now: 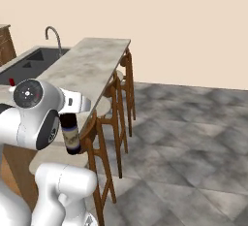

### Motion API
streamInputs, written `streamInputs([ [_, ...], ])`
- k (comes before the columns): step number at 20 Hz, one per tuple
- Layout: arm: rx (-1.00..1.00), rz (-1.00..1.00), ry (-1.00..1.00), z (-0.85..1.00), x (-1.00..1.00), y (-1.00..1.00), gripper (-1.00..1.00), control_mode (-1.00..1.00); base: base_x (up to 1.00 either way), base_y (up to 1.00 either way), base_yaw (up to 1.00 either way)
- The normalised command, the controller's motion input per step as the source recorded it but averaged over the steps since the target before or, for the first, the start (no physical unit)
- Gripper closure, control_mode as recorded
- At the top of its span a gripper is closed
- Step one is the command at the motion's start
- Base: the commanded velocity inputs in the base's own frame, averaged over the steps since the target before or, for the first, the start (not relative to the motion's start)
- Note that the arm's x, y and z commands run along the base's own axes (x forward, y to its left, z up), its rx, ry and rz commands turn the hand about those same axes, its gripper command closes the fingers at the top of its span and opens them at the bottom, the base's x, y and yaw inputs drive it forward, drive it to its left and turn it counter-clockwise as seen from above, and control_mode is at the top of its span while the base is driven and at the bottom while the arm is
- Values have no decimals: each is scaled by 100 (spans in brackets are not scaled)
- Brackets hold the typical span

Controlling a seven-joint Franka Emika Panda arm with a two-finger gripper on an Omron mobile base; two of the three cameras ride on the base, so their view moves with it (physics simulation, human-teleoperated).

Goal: Move the drinks to the dining counter.

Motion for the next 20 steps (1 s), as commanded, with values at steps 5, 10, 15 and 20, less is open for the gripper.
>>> streamInputs([
  [5, 0, 0, 0, 0, 0, 0, 100, 100, 33, 0, 5],
  [10, 0, 0, 0, 0, 0, 0, 100, 100, 45, 0, 2],
  [15, 0, 0, 0, 0, 0, 0, 100, 100, 40, 0, 0],
  [20, 0, 0, 0, 0, 0, 0, 100, 100, 42, 0, 0],
])
